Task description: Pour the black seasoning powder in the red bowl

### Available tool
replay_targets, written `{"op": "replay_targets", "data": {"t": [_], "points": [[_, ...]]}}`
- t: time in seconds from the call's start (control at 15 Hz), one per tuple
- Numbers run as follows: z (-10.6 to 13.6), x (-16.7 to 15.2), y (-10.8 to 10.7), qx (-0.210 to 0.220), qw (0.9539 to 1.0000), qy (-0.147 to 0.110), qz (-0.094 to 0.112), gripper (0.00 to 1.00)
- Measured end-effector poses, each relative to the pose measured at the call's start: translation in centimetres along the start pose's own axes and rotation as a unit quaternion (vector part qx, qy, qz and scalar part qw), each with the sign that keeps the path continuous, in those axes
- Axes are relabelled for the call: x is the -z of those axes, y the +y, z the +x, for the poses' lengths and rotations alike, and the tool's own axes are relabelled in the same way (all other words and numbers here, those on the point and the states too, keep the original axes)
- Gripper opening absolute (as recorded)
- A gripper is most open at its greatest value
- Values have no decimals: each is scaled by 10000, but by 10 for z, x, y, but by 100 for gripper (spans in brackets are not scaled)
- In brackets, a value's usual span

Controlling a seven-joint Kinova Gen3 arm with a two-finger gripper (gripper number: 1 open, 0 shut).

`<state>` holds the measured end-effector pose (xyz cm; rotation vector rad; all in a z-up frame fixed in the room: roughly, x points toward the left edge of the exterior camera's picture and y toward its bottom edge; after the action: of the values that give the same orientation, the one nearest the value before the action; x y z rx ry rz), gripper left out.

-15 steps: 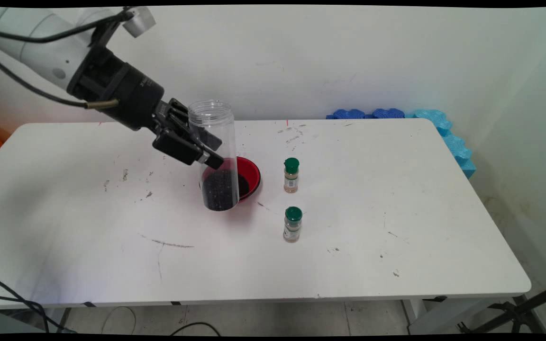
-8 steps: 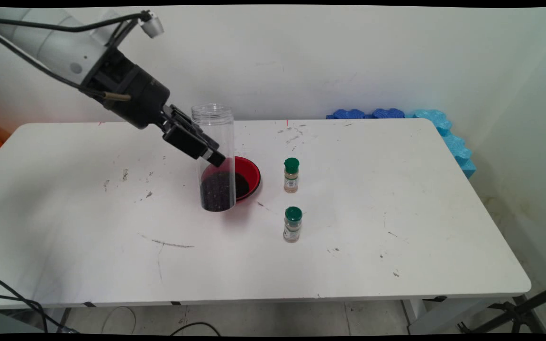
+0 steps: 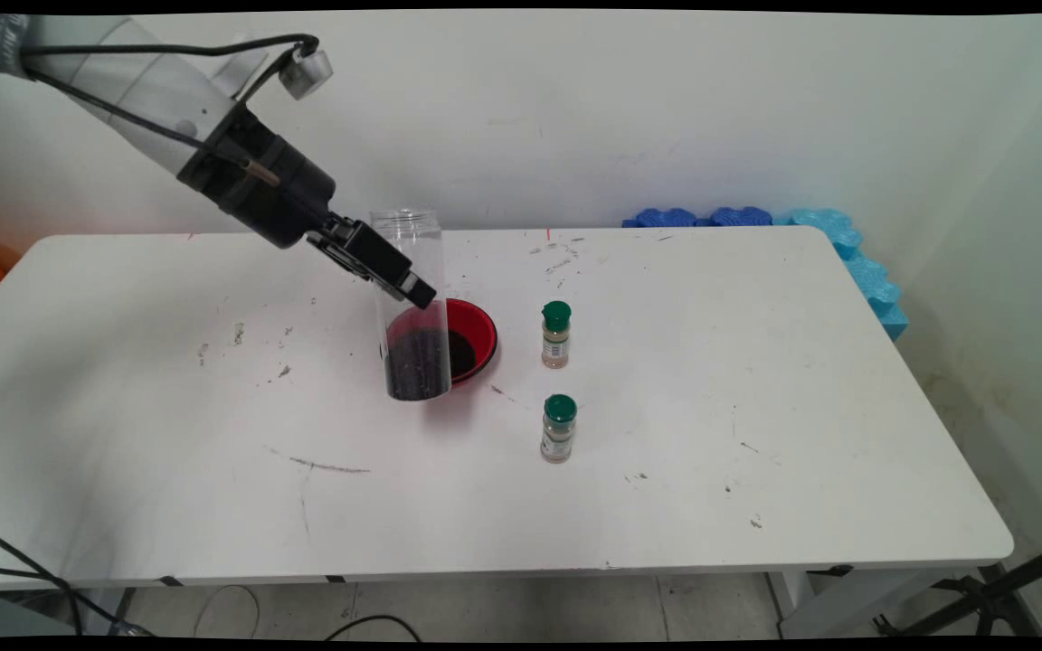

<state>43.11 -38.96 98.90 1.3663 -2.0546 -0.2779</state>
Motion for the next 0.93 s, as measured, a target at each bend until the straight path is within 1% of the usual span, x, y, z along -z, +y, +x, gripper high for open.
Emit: {"op": "replay_targets", "data": {"t": [0.07, 0.2, 0.33, 0.47, 0.53, 0.8, 0.87, 0.93], "points": [[0, -1, -3, 203, 9998, -8, 12, 0], [0, -3, -12, 652, 9979, -45, 42, 0], [-1, -4, -17, 932, 9956, -82, 32, 0], [-1, -6, -24, 1261, 9920, -105, 22, 0], [-1, -8, -29, 1484, 9889, -117, 9, 0], [-1, -11, -40, 2042, 9789, -105, -43, 0], [-1, -13, -43, 2215, 9751, -99, -60, 0], [0, -14, -45, 2332, 9724, -93, -71, 0]]}}
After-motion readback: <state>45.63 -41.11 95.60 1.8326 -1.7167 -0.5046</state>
